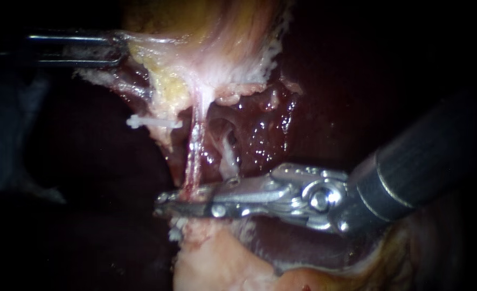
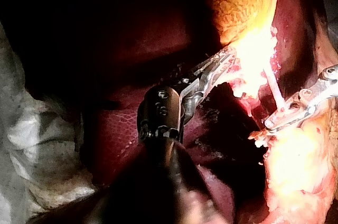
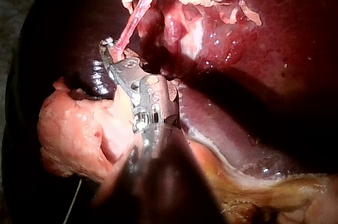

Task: Going back first clip right tube

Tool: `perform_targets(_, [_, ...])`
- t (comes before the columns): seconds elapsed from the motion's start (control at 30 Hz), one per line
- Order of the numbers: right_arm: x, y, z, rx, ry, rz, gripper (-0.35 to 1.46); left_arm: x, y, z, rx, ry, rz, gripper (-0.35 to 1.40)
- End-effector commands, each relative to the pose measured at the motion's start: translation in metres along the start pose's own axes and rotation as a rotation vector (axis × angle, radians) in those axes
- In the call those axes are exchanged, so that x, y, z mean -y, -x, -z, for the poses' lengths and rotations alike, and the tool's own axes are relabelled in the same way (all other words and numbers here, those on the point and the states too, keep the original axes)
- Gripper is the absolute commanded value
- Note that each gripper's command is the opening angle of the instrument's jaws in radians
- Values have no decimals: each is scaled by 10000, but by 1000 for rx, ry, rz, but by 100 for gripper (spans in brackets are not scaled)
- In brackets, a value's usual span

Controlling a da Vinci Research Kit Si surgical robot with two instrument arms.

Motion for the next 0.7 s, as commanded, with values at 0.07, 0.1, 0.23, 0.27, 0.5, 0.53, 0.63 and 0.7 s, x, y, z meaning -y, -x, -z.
perform_targets(0.07, [-1,0,0,7,-11,-2,-35,0,0,0,0,0,0,-35])
perform_targets(0.1, [-1,0,0,6,-16,-1,-23,0,0,0,0,0,0,-35])
perform_targets(0.23, [-5,0,-1,6,-20,78,23,0,1,-1,0,0,-1,-35])
perform_targets(0.27, [-6,0,-2,7,-21,90,30,0,1,-1,0,0,-1,-35])
perform_targets(0.5, [-18,5,-8,-15,17,191,49,0,2,-1,0,-1,-1,-35])
perform_targets(0.53, [-22,8,-8,-21,29,199,50,0,2,-1,-1,-1,-1,-35])
perform_targets(0.63, [-35,15,-5,-28,49,262,50,0,2,-1,-1,-1,-2,-35])
perform_targets(0.7, [-42,16,0,-33,60,274,50,0,2,-2,-1,-1,-2,-35])
